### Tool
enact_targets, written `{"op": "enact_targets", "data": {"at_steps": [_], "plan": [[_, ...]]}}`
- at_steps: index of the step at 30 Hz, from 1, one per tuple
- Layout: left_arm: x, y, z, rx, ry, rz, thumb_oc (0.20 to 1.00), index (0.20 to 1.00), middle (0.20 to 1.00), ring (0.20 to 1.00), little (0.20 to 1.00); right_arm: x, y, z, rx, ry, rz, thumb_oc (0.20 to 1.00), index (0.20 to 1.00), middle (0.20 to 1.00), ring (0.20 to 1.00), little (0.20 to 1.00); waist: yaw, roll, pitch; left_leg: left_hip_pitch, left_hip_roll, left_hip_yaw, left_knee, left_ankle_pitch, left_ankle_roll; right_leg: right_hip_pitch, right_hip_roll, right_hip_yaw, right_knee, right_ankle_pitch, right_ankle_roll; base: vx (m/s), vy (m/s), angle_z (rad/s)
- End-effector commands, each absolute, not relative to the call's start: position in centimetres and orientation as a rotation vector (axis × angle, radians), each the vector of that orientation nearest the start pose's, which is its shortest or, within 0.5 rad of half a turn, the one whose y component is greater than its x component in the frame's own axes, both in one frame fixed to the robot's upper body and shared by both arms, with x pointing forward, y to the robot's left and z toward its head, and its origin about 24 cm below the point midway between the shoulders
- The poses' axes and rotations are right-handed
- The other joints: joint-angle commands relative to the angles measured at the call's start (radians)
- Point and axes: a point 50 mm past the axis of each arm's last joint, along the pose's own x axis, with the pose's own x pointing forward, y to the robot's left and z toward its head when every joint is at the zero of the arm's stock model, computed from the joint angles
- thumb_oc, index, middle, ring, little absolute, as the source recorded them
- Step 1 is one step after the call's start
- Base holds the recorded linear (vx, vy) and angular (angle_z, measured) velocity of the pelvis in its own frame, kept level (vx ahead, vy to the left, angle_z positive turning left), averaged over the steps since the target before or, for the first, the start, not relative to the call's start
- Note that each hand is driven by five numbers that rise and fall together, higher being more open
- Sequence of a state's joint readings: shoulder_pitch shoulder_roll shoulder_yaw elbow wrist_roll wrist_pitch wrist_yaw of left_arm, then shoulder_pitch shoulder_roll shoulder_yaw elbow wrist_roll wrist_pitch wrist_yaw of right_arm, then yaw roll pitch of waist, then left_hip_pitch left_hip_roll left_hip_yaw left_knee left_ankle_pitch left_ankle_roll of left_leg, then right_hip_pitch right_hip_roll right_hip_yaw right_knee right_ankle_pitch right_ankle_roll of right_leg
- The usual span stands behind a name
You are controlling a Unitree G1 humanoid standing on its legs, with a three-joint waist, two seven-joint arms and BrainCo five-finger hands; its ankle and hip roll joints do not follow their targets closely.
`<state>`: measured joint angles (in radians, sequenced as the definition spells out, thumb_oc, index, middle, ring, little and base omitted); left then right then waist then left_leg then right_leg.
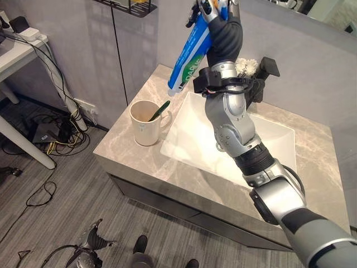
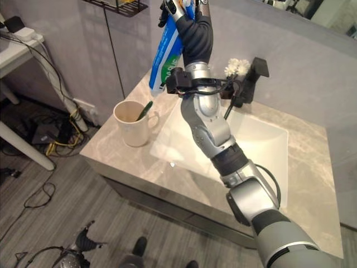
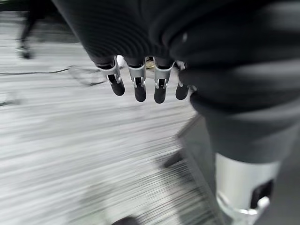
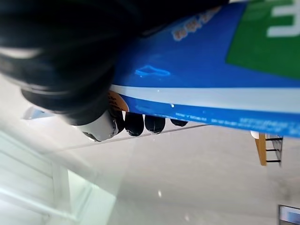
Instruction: Put brush and paste in cup on sink, flatten towel.
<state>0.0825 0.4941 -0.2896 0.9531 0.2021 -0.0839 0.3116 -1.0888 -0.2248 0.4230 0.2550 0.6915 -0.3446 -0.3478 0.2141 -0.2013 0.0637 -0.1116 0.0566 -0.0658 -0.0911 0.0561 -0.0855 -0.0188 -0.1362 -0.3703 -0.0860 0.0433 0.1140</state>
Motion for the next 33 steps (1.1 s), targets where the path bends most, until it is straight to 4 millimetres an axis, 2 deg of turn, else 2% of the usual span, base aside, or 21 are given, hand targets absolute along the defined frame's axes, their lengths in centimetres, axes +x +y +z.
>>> {"op": "enact_targets", "data": {"at_steps": [1, 6, 11, 17, 18, 19, 20, 33], "plan": [[12.7, 30.8, -10.7, 0.924, 0.832, 0.163, 1.000, 1.000, 1.000, 1.000, 1.000, 31.6, -4.3, 35.4, 0.378, -0.975, 0.398, 0.200, 0.200, 0.200, 0.200, 0.200, 0.035, -0.008, -0.023, -0.018, -0.021, 0.018, 0.004, -0.012, 0.038, 0.052, -0.097, 0.010, 0.001, 0.073, 0.071, 0.00, 0.000, 0.00], [12.4, 30.9, -10.8, 0.917, 0.840, 0.198, 1.000, 1.000, 1.000, 1.000, 1.000, 31.7, -3.4, 35.5, 0.361, -0.966, 0.400, 0.200, 0.200, 0.200, 0.200, 0.200, 0.037, -0.011, -0.024, -0.019, -0.032, 0.018, 0.004, -0.015, 0.044, 0.054, -0.108, 0.011, 0.000, 0.084, 0.075, 0.00, 0.006, 0.00], [13.7, 30.7, -10.0, 0.924, 0.763, 0.195, 1.000, 1.000, 1.000, 1.000, 1.000, 31.7, -2.5, 35.6, 0.367, -0.958, 0.398, 0.200, 0.200, 0.200, 0.200, 0.200, 0.042, -0.012, -0.019, -0.034, -0.049, 0.018, 0.004, -0.014, 0.049, 0.040, -0.124, 0.018, -0.001, 0.099, 0.082, -0.01, 0.014, 0.00], [13.8, 30.8, -9.9, 0.932, 0.757, 0.199, 1.000, 1.000, 1.000, 1.000, 1.000, 31.9, -2.5, 35.0, 0.374, -0.938, 0.389, 0.200, 0.200, 0.200, 0.200, 0.200, 0.046, -0.011, -0.012, -0.049, -0.066, 0.008, 0.004, -0.014, 0.056, 0.038, -0.137, 0.009, -0.001, 0.116, 0.089, 0.00, 0.021, 0.05], [13.7, 31.0, -9.9, 0.966, 0.760, 0.196, 1.000, 1.000, 1.000, 1.000, 1.000, 32.1, -2.4, 34.6, 0.394, -0.916, 0.398, 0.200, 0.200, 0.200, 0.200, 0.200, 0.045, -0.010, -0.009, -0.051, -0.070, 0.008, 0.004, -0.014, 0.058, 0.036, -0.140, 0.007, -0.001, 0.121, 0.090, 0.00, 0.042, 0.03], [13.7, 30.8, -10.0, 1.078, 0.747, 0.107, 1.000, 1.000, 1.000, 1.000, 1.000, 31.9, -2.1, 34.7, 0.393, -0.917, 0.406, 0.200, 0.200, 0.200, 0.200, 0.200, 0.043, -0.009, -0.006, -0.051, -0.072, 0.010, 0.004, -0.017, 0.060, 0.033, -0.142, 0.011, -0.001, 0.127, 0.092, 0.00, 0.044, 0.01], [13.7, 30.8, -10.0, 1.088, 0.746, 0.089, 1.000, 1.000, 1.000, 1.000, 1.000, 31.9, -2.0, 34.7, 0.386, -0.918, 0.408, 0.200, 0.200, 0.200, 0.200, 0.200, 0.044, -0.009, -0.005, -0.053, -0.073, 0.011, 0.004, -0.017, 0.061, 0.032, -0.144, 0.012, -0.001, 0.131, 0.093, 0.00, 0.000, 0.00], [14.6, 30.5, -9.1, 1.039, 0.679, 0.126, 1.000, 1.000, 1.000, 1.000, 1.000, 32.4, -1.0, 33.1, 0.413, -0.842, 0.421, 0.200, 0.200, 0.200, 0.200, 0.200, 0.042, -0.015, 0.008, -0.052, -0.073, 0.018, 0.004, -0.019, 0.065, 0.026, -0.143, 0.018, -0.001, 0.141, 0.093, 0.00, 0.002, 0.01]]}}
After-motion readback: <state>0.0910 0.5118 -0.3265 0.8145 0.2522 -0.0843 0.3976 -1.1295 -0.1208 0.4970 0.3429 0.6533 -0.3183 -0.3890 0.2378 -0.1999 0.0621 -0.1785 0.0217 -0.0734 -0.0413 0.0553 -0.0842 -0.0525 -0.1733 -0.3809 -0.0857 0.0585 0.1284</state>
